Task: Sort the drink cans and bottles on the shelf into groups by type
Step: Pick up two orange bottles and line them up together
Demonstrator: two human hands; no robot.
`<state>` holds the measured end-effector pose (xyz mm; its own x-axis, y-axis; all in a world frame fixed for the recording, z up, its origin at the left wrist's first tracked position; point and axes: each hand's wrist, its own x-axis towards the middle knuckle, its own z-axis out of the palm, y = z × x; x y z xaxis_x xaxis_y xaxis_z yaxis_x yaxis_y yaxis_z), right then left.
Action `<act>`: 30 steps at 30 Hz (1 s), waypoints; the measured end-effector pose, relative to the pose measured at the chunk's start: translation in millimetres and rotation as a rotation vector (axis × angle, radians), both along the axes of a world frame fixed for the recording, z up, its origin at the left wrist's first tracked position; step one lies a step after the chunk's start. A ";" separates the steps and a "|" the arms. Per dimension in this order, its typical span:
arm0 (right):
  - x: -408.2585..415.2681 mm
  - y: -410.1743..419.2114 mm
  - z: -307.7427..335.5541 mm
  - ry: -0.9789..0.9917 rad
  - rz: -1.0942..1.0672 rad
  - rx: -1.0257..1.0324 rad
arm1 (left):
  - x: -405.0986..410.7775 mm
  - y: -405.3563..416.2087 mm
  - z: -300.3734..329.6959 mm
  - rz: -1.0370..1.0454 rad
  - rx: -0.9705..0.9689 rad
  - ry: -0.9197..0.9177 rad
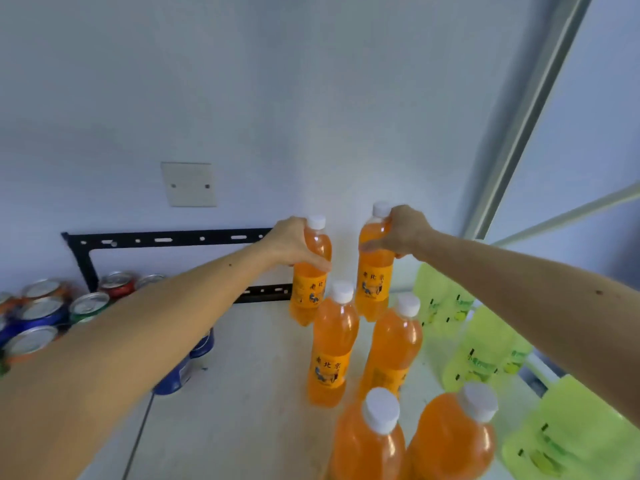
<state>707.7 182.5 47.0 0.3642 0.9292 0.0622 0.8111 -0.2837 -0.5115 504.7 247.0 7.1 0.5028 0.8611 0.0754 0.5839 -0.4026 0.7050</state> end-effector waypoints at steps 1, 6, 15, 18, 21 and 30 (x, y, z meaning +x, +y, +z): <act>3.7 3.8 -7.9 -0.012 0.005 -0.031 | 7.4 4.5 -5.6 -0.006 -0.006 0.003; 15.9 10.8 -33.7 -0.060 0.024 -0.144 | 35.3 21.1 -26.0 -0.068 -0.029 0.030; 26.9 6.7 -52.0 -0.037 0.022 -0.211 | 53.0 28.8 -49.7 -0.145 -0.035 0.100; 30.8 3.4 -49.5 -0.045 0.011 -0.192 | 51.4 29.7 -49.0 -0.172 -0.057 0.099; 33.9 4.0 -42.1 -0.066 0.010 -0.155 | 46.6 30.1 -43.9 -0.167 -0.097 0.075; 15.7 1.4 -10.6 -0.307 0.147 -0.169 | 26.2 17.3 -3.3 -0.095 0.029 0.234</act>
<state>723.4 183.8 36.4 0.2141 0.9767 -0.0105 0.9577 -0.2120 -0.1944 530.9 264.3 3.8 0.5880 0.8084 -0.0288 0.6886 -0.4816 0.5421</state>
